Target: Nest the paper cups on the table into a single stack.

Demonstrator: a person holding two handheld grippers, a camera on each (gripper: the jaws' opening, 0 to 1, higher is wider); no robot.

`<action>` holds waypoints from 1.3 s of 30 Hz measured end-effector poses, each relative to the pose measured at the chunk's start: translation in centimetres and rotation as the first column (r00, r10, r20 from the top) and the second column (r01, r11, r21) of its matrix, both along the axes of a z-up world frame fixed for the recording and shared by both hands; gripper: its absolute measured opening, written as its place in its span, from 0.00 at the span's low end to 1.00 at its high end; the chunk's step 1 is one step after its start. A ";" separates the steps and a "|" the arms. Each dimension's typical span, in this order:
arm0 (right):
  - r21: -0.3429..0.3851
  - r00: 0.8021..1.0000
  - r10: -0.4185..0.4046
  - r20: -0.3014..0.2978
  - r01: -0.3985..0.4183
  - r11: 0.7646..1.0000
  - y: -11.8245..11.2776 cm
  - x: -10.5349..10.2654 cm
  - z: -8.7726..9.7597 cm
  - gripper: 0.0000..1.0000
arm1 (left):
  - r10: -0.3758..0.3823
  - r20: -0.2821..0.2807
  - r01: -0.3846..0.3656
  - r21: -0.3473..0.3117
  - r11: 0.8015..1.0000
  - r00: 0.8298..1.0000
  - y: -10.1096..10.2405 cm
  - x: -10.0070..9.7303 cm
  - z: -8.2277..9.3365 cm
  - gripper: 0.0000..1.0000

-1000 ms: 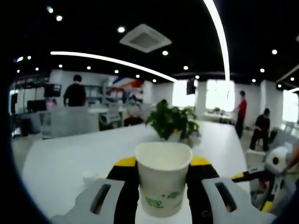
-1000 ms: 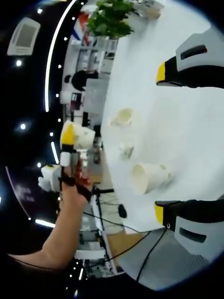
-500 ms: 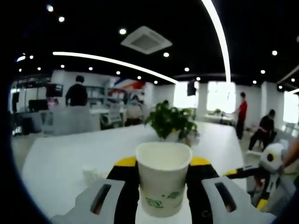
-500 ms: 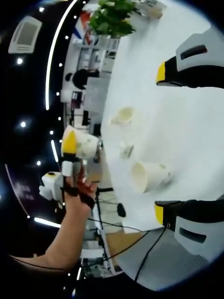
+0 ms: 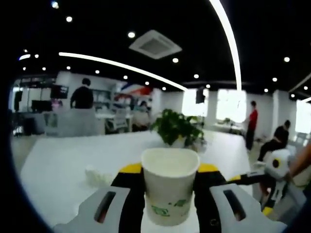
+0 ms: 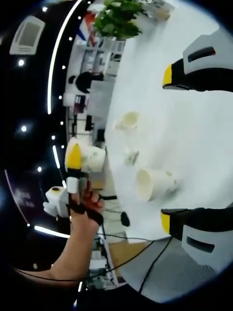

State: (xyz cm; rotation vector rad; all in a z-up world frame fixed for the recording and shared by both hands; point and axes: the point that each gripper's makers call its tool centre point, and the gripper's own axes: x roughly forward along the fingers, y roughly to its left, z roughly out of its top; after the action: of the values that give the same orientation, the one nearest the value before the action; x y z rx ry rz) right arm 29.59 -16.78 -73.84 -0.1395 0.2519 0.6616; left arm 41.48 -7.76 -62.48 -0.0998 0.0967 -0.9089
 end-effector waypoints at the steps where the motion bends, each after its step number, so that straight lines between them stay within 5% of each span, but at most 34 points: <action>1: 0.000 1.000 -0.001 0.001 0.001 1.000 0.0 0.0 0.0 1.00 | 0.005 -0.002 -0.005 -0.009 1.000 1.000 0.2 -0.1 0.0 0.36; 18: -0.005 1.000 -0.011 0.006 0.011 1.000 -0.3 0.1 0.1 1.00 | 0.019 -0.012 -0.020 -0.061 0.998 1.000 0.6 -2.5 -0.5 0.36; 39: 0.005 1.000 -0.013 0.005 0.013 1.000 -0.4 0.2 0.2 1.00 | 0.009 0.027 -0.007 -0.051 0.999 1.000 -0.1 -5.5 -1.4 0.36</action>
State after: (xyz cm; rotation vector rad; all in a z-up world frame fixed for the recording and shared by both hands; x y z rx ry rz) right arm 29.76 -17.14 -73.67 -0.1346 0.2466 0.6487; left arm 35.95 -7.83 -63.88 -0.1350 0.0478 -0.9045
